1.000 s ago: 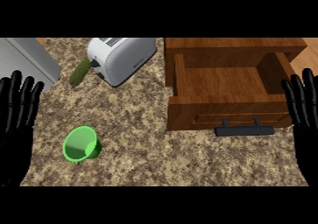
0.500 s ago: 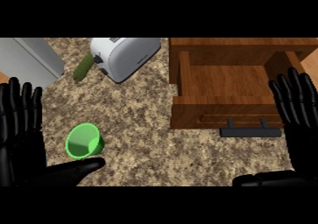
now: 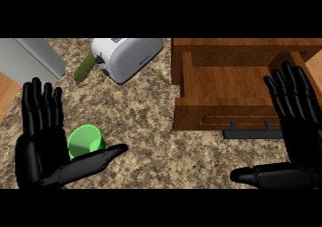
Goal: Pick up the cup, place it into the drawer and close the drawer
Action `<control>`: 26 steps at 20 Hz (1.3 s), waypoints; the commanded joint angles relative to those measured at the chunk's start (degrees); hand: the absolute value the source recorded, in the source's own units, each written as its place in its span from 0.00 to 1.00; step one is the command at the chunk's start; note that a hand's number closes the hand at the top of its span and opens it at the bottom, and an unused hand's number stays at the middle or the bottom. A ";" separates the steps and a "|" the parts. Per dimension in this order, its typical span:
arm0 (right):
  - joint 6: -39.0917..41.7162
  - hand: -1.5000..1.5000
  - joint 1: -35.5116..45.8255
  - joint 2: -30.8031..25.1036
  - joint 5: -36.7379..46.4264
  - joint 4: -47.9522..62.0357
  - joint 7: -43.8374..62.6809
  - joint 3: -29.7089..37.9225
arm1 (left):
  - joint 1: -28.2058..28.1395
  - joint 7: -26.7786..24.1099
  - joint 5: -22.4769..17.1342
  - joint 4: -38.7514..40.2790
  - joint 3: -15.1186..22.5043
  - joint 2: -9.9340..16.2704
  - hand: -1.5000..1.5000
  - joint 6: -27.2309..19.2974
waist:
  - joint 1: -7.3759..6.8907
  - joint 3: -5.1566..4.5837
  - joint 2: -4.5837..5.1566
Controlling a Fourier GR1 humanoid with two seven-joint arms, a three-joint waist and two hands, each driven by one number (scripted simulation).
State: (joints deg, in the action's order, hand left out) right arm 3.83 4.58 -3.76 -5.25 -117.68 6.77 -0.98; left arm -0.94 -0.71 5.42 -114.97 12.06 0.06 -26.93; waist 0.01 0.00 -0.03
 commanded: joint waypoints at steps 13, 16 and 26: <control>1.50 0.00 -2.94 -0.25 -0.98 -4.16 1.71 0.51 | -0.19 -2.52 -3.78 5.07 -4.58 -0.05 0.00 0.22 | 0.06 -0.01 -0.01; -1.11 0.00 2.39 1.50 1.12 3.14 -1.30 1.01 | 1.81 -2.93 -3.72 8.05 -6.67 0.22 0.00 -0.76 | -0.05 -0.01 0.05; 0.46 0.00 2.90 -0.46 -1.75 -0.96 2.89 2.62 | -9.61 -11.71 -7.16 12.27 0.03 -0.06 0.00 -5.01 | -0.09 -0.02 0.01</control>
State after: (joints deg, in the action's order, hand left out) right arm 4.74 5.38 -3.85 -5.87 -117.43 6.71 1.04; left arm -8.06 -7.05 0.55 -107.14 10.52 0.05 -29.97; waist -0.07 0.00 -0.03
